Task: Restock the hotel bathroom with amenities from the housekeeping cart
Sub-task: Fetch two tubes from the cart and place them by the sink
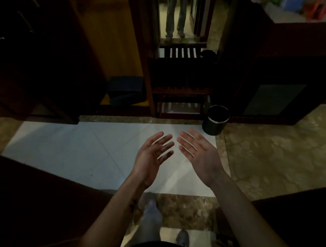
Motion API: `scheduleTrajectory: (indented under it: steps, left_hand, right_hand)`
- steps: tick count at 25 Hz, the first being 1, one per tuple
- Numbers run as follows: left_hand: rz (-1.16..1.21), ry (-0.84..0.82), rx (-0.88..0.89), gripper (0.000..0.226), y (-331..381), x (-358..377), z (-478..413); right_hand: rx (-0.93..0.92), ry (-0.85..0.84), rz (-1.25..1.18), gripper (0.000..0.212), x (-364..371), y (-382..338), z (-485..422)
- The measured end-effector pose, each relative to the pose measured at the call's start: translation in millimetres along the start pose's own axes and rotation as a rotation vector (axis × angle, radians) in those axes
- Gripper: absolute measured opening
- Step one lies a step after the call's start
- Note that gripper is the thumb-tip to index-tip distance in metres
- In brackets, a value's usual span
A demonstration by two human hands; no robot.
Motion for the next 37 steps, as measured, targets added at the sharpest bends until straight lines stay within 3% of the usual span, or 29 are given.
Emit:
scheduleTrajectory:
  steps: [7,13,17,31,37]
  left_hand:
    - [0.023,0.057,0.019,0.039,61.2,-0.3,-142.9]
    - [0.050,0.064,0.078,0.037,170.7,-13.2,-260.5]
    - [0.107,0.161,0.158,0.040,236.0,-51.6,-303.9]
    - [0.273,0.443,0.475,0.040,447.3,-199.4,-411.9]
    - [0.366,0.637,0.632,0.039,563.6,-270.3,-454.6]
  right_hand:
    - [0.089,0.054,-0.019,0.036,30.8,-30.1,-150.5]
    - [0.114,0.036,0.026,0.034,110.1,-75.1,-289.6]
    - [0.124,-0.034,0.026,0.031,176.4,-87.5,-363.5]
    - [0.295,-0.441,0.113,0.038,425.8,-57.1,-606.7]
    - [0.406,-0.712,0.191,0.033,589.0,-28.6,-712.4]
Point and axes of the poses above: each hand's wrist, its own z-axis away from the middle knuckle, its own x-axis out of the palm, y = z × x, the point moved 3 cm from there along -z, towards the middle knuckle, and after that the axes turned 14 degrees about z, right-handed, at the moved point
